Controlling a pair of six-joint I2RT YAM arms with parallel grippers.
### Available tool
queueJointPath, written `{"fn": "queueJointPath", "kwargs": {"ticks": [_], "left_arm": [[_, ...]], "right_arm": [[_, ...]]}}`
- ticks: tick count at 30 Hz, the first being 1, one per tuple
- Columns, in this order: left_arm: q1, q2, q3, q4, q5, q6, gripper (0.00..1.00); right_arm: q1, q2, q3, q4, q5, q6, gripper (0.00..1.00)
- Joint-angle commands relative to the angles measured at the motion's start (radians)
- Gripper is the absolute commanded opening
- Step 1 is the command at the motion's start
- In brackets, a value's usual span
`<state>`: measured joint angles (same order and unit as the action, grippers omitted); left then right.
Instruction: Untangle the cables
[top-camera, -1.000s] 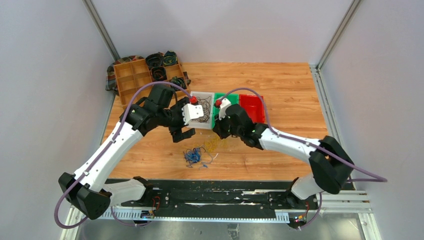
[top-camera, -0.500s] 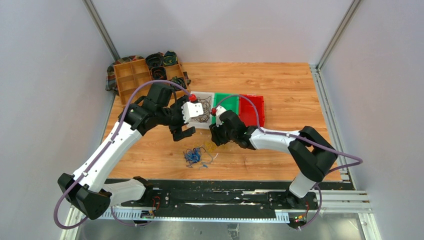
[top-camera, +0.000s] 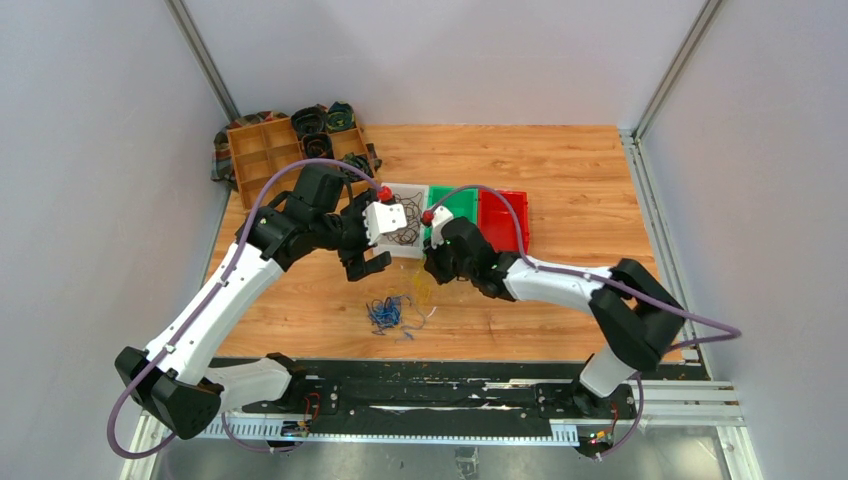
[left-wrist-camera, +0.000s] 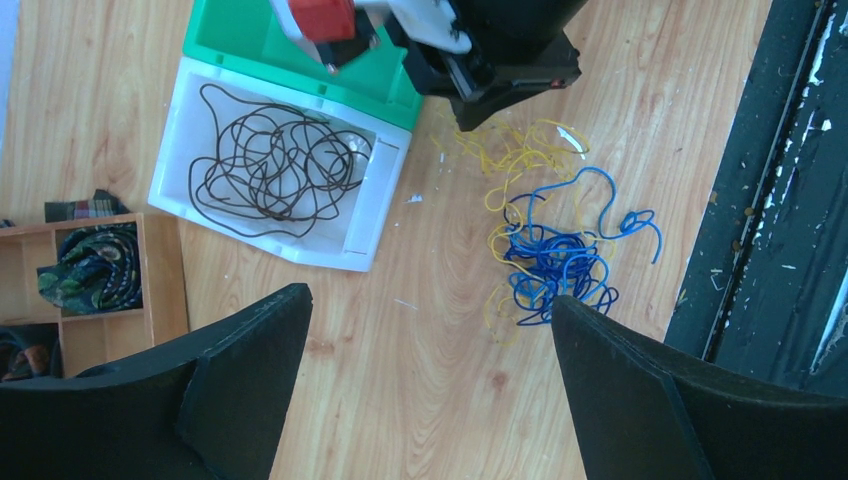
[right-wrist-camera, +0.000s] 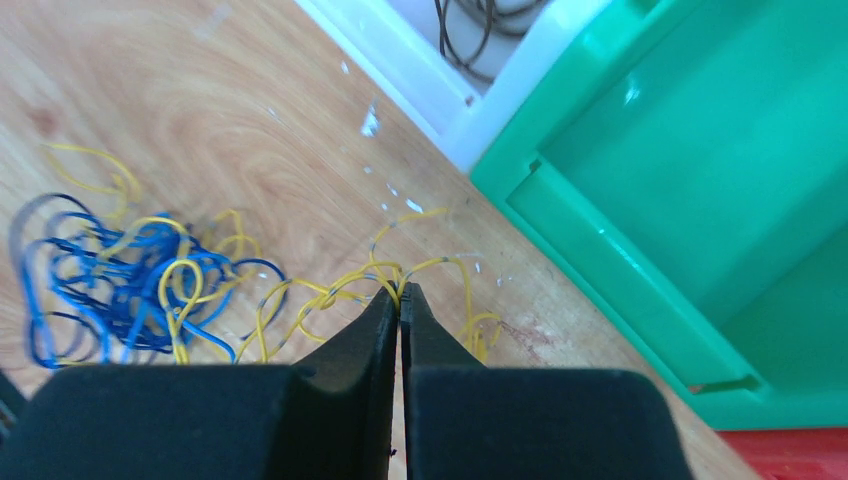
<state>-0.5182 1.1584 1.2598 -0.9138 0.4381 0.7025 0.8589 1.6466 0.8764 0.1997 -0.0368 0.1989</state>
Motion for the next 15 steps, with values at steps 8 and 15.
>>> {"fn": "queueJointPath", "kwargs": {"ticks": [8,15], "left_arm": [[0.007,0.002,-0.001,0.058,0.075,-0.060,0.91],[0.007,0.014,0.029,0.112,0.114,-0.202,0.86]], "right_arm": [[0.050,-0.288,-0.024,0.040,-0.032,0.063,0.01],[0.121,-0.360,-0.017,0.063,0.029,0.080,0.01]]}}
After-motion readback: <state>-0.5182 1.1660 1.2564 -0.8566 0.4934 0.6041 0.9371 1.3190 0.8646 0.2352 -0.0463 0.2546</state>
